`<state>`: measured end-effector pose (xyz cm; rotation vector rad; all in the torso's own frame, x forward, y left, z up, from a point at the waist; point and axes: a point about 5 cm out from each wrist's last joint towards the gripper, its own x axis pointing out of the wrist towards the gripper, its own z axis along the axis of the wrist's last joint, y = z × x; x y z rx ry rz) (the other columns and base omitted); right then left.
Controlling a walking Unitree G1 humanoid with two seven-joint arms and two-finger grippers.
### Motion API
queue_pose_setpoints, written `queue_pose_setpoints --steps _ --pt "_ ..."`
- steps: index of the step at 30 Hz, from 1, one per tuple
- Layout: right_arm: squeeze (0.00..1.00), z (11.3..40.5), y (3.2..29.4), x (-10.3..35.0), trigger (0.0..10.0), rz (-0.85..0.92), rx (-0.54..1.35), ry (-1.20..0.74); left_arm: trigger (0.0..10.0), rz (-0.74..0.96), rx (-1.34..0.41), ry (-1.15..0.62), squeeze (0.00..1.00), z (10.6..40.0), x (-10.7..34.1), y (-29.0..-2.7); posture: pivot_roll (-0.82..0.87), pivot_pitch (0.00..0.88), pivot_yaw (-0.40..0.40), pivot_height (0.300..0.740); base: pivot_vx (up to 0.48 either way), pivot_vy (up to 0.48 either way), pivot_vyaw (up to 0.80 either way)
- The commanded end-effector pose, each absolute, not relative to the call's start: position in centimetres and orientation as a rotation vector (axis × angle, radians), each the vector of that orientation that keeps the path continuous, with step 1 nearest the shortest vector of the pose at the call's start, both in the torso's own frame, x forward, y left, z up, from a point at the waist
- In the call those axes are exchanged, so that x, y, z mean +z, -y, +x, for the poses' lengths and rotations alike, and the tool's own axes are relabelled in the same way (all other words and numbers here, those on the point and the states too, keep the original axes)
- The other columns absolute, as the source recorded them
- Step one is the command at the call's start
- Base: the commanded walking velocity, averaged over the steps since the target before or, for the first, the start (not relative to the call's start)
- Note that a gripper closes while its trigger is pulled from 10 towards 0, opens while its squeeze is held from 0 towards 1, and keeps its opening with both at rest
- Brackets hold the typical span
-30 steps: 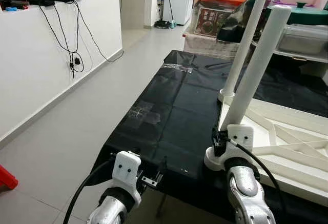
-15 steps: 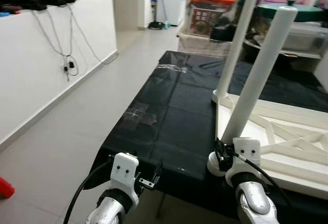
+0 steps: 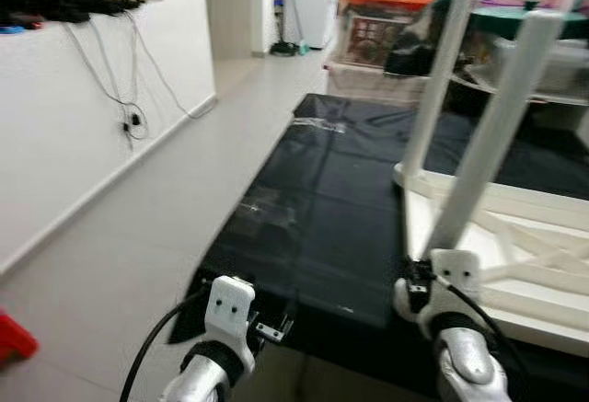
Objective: Building children table
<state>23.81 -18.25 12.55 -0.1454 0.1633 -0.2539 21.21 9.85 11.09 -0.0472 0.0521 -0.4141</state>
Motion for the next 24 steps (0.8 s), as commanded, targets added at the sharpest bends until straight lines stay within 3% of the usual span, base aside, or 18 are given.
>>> queue_pose_setpoints --steps 1,10,19,23,24 --pt "0.00 23.4 19.1 12.5 10.0 -0.150 -0.300 -0.183 10.0 -0.051 -0.424 -0.076 0.00 21.2 10.7 -9.6 0.09 0.000 -0.050 0.740 0.000 0.000 0.00" --pt "0.00 23.4 20.9 12.9 10.0 -0.164 -0.462 -0.224 10.0 -0.050 -0.432 -0.081 0.00 21.2 10.9 -9.4 0.09 0.000 -0.049 0.740 0.000 0.000 0.00" --pt "0.00 22.9 20.9 12.9 10.0 -0.161 -0.479 -0.253 10.0 -0.050 -0.432 -0.080 0.00 21.3 10.9 -9.4 0.09 0.000 -0.047 0.740 0.000 0.000 0.00" --pt "0.00 22.6 19.3 12.7 10.0 -0.152 -0.313 -0.253 10.0 -0.050 -0.434 -0.082 0.00 21.3 10.9 -9.5 0.08 0.000 -0.042 0.740 0.000 0.000 0.00" --pt "0.00 22.7 17.4 12.6 10.0 -0.112 -0.141 -0.253 10.0 -0.050 -0.435 -0.083 0.00 21.3 10.9 -9.5 0.08 0.000 -0.043 0.740 0.000 0.000 0.00"
